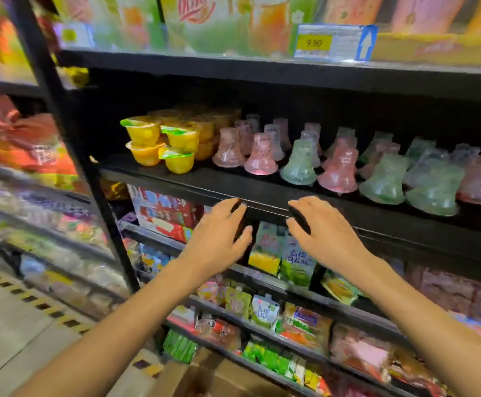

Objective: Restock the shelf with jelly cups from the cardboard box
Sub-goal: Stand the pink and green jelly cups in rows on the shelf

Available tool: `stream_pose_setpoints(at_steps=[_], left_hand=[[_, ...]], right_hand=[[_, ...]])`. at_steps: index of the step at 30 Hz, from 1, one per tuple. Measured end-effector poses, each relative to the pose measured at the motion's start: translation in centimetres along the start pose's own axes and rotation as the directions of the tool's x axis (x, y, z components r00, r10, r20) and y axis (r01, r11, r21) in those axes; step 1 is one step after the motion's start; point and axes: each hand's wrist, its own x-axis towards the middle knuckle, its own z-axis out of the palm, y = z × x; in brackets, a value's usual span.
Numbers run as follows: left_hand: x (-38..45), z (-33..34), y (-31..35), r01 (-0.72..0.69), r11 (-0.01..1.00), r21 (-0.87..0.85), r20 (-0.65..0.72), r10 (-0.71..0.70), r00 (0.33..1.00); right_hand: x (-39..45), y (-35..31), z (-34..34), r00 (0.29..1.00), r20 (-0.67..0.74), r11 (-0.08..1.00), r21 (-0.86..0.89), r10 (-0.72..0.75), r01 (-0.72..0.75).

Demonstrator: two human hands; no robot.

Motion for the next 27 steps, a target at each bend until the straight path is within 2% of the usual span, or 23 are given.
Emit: stream_pose_setpoints(at_steps=[3, 7, 12, 17, 19, 22, 25, 27], left_hand=[[-2.7, -0.9, -4.2, 0.072, 0.996, 0.053, 0.011, -0.073, 0.997], [-6.4, -1.7, -8.5, 0.188, 0.979, 0.074, 0.011, -0.189, 0.982], [-10.5, -0.9, -12.0, 0.285, 0.955, 0.077, 0.053, -0.29, 0.956], [-15.2, 4.6, -16.3, 0.371, 0.927, 0.051, 0.15, -0.374, 0.915], [-17.4, 8.0, -18.1, 0.422, 0.906, 0.014, 0.177, -0.418, 0.891], [-20.7, 13.7, -19.8, 0.482, 0.875, -0.031, 0.241, -0.462, 0.854], [-23.5, 19.4, -20.0, 0.551, 0.83, -0.084, 0.337, -0.497, 0.8], [-24.7, 21.4, -19.4, 0.584, 0.809, -0.06, 0.422, -0.51, 0.75]], right_hand=[[1.6, -4.0, 2.2, 0.992, 0.009, 0.992, 0.014, -0.123, 0.123], [3.1, -8.9, 4.5, 0.974, -0.01, 0.966, 0.126, -0.225, 0.225], [2.8, -14.0, 8.8, 0.924, 0.033, 0.902, 0.231, -0.382, 0.364], [0.3, -15.6, 16.5, 0.907, 0.187, 0.892, 0.335, -0.378, 0.302], [-1.4, -15.3, 20.6, 0.918, 0.219, 0.891, 0.394, -0.332, 0.228], [-3.8, -14.5, 25.4, 0.868, 0.401, 0.925, 0.347, -0.293, 0.152], [-6.3, -13.1, 30.3, 0.844, 0.469, 0.928, 0.364, -0.26, 0.083], [-7.8, -12.4, 32.6, 0.828, 0.514, 0.932, 0.361, -0.223, 0.027]])
